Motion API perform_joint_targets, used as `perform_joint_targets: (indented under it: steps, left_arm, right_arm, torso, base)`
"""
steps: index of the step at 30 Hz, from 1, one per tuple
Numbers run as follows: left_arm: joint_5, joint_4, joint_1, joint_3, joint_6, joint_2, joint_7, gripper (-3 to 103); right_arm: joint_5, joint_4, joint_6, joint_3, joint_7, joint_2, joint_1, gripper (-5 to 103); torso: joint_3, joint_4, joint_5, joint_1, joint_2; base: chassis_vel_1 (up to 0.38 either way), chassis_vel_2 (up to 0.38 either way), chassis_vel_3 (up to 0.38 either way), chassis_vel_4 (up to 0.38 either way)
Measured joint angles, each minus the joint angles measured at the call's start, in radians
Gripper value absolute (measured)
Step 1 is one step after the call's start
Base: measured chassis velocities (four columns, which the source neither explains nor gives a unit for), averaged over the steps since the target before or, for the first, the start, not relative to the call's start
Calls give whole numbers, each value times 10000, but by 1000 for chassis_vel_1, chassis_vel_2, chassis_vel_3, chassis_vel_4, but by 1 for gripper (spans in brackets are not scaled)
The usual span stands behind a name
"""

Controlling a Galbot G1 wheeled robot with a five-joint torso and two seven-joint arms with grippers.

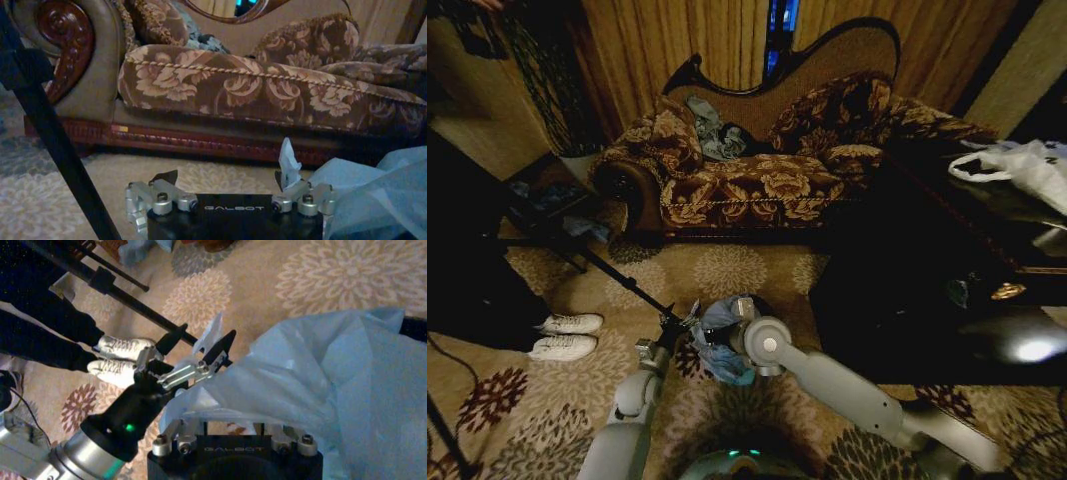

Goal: Place a garbage bag over the trash bin.

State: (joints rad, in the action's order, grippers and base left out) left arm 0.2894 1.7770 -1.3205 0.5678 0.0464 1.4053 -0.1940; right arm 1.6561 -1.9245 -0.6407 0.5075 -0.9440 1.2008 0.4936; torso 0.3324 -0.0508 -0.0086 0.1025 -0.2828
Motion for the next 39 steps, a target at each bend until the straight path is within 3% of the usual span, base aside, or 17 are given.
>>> perform_joint_targets:
  steps: [5,7,9,10,15,22,31,39]
  left_arm:
    - [19,28,-17,45,-65,-4,-7,97]
    - [40,31,-43,73,-152,-6,-31,100]
    - [50,34,-63,87,-183,-3,-45,100]
    - [60,34,-89,107,-231,0,-74,97]
    - [75,34,-99,162,-301,-5,-171,96]
    - [86,-8,-20,151,-302,12,-180,96]
    - [270,-69,-64,97,-345,10,-200,85]
    - [486,43,-148,199,-365,-136,-245,84]
  right_arm:
    - [-23,107,-11,1,44,10,-105,33]
    - [-72,212,-65,5,125,7,-156,20]
    - [-82,231,-80,5,141,4,-171,20]
    - [-97,235,-108,8,167,-2,-190,13]
    - [-120,199,-163,8,224,-38,-266,2]
    - [-491,236,-262,13,475,-78,-595,0]
    - [-2151,1829,-444,48,2020,338,-1419,0]
    - [-3285,3143,-471,-11,3240,674,-1931,0]
  torso:
    - [0,0,0,0,0]
    - [0,0,0,0,0]
    - [0,0,0,0,0]
    - [0,0,0,0,0]
    - [0,0,0,0,0]
    - [0,0,1,0,0]
    - [0,1,0,0,0]
    - [1,0,0,1,0]
  base:
    - [0,0,0,0]
    - [0,0,0,0]
    - [0,0,0,0]
    - [0,0,0,0]
    - [0,0,0,0]
    - [0,0,0,0]
    - [0,0,0,0]
    - [0,0,0,0]
